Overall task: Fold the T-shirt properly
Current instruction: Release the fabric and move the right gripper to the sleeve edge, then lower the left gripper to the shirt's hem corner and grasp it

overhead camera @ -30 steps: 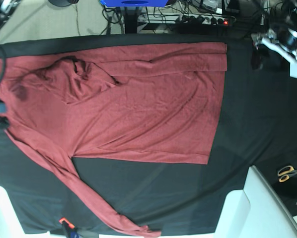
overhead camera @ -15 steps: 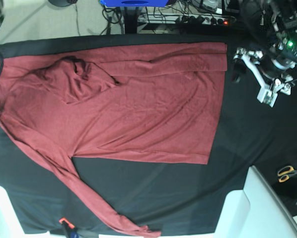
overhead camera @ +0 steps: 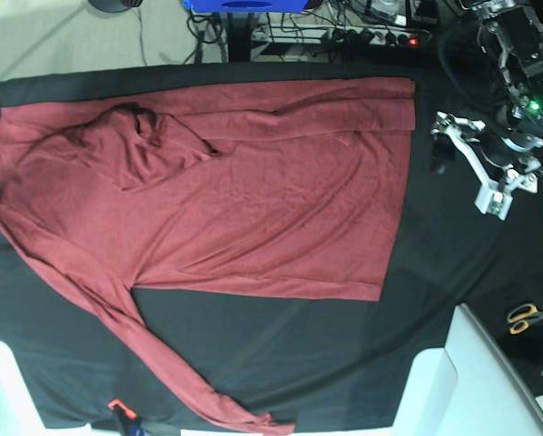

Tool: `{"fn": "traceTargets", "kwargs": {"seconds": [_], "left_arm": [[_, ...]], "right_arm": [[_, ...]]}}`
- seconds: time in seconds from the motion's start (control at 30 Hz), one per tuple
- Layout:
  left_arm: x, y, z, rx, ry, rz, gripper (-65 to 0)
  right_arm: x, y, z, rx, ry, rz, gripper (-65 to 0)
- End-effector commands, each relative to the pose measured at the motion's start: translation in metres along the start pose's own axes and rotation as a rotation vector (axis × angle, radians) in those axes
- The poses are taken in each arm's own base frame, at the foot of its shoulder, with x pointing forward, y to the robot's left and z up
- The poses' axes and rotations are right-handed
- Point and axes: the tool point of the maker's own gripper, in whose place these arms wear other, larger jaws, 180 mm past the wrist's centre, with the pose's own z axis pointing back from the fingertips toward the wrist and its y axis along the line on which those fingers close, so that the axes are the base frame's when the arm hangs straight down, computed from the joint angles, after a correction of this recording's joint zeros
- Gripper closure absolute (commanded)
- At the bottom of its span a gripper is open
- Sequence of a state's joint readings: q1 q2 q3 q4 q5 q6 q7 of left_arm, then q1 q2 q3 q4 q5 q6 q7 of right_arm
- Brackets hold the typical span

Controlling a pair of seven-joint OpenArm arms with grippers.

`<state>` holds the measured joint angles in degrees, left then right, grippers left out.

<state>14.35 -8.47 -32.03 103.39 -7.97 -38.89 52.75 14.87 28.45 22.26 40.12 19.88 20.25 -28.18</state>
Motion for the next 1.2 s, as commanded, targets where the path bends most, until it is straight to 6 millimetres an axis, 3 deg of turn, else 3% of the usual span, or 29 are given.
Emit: {"fn": "traceTargets", "kwargs": {"seconds": [0.0,0.17,0.23,0.47,0.87,0.93,1.1,1.17], "left_arm": [[0.005,0.000,0.000,-0.003,-0.025,0.007,-60.2],[-0.013,-0.008,-0.006,-0.031,0.018,0.036,-60.2],[-0.020,-0.013,-0.003,-0.044,0.023,0.037,-60.2],[-0.010,-0.023,0.015,-0.213,-0.101,0.142,-60.2],[-0.014,-0.010,0.015,-0.188,-0.077,0.126,-60.2],[-0.018,-0.008,0.014,-0.174,-0.061,0.114,-60.2],[-0.021,-0.002,0.011,-0.132,-0.031,0.083,-60.2],[-0.015,0.004,0.006,-0.117,-0.037,0.083,-60.2]], "right_arm": [[0.027,0.002,0.005,0.007,-0.071,0.031,-34.4],[0.027,0.014,-0.001,0.023,-0.100,0.031,-34.2],[0.017,0.011,-0.004,0.020,-0.076,0.019,-34.2],[0.006,-0.007,-0.011,-0.006,-0.086,-0.030,-34.4],[-0.001,0.000,-0.014,0.008,-0.074,-0.041,-33.8],[-0.002,0.001,-0.015,0.011,-0.073,-0.044,-29.3],[-0.003,0.003,-0.016,0.012,-0.070,-0.041,-11.0],[-0.004,0.004,-0.016,0.014,-0.070,-0.042,-9.0]]}}
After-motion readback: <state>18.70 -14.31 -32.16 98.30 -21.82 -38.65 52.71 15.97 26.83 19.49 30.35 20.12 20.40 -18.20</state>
